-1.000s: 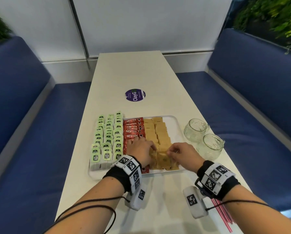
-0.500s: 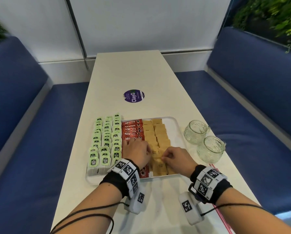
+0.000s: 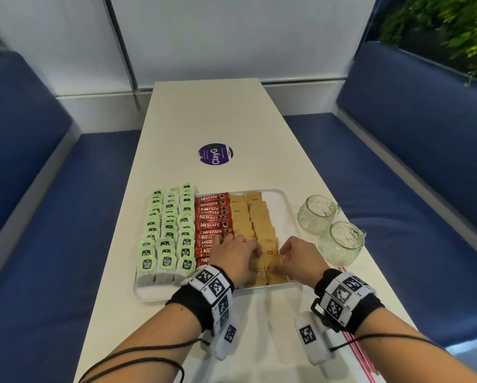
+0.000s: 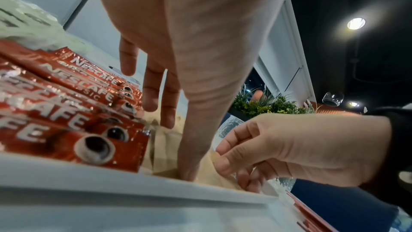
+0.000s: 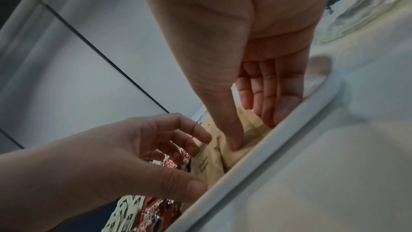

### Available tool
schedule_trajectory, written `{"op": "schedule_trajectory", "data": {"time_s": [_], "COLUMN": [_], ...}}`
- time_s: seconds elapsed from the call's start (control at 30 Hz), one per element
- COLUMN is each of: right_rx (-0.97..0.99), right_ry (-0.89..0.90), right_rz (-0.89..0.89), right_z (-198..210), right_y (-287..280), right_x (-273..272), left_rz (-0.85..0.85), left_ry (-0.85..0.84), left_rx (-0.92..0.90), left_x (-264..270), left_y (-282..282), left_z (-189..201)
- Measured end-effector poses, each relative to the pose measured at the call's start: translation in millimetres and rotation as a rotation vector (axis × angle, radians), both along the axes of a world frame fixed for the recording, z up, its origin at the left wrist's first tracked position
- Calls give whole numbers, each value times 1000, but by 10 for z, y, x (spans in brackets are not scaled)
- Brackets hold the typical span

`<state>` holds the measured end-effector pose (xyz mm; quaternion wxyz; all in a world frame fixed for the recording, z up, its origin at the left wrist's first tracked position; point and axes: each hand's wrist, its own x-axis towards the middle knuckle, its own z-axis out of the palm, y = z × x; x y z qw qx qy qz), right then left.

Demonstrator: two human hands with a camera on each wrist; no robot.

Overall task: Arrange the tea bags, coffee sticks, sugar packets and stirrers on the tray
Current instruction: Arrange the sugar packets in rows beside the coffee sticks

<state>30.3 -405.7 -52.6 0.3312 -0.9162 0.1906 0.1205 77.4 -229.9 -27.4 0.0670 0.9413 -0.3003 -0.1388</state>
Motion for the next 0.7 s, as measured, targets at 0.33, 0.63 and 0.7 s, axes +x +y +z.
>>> {"op": "schedule_trajectory", "data": {"time_s": [0.33,0.63,0.7], "right_rx": [32,13,16], "right_ry": [-21,-188,-227], "right_rz": [-5,-22,-25], "right_z": [27,145,188], "right_y": [75,100,69], "right_x": [-3,-193,-290], "left_rz": [19,37,47], "left_ry": [-72,-105,-73], "left_rx": [66,36,-2], "left_x": [-14,-195,-278], "left_y": [65,55,62], "left_z": [-34,108,131]}}
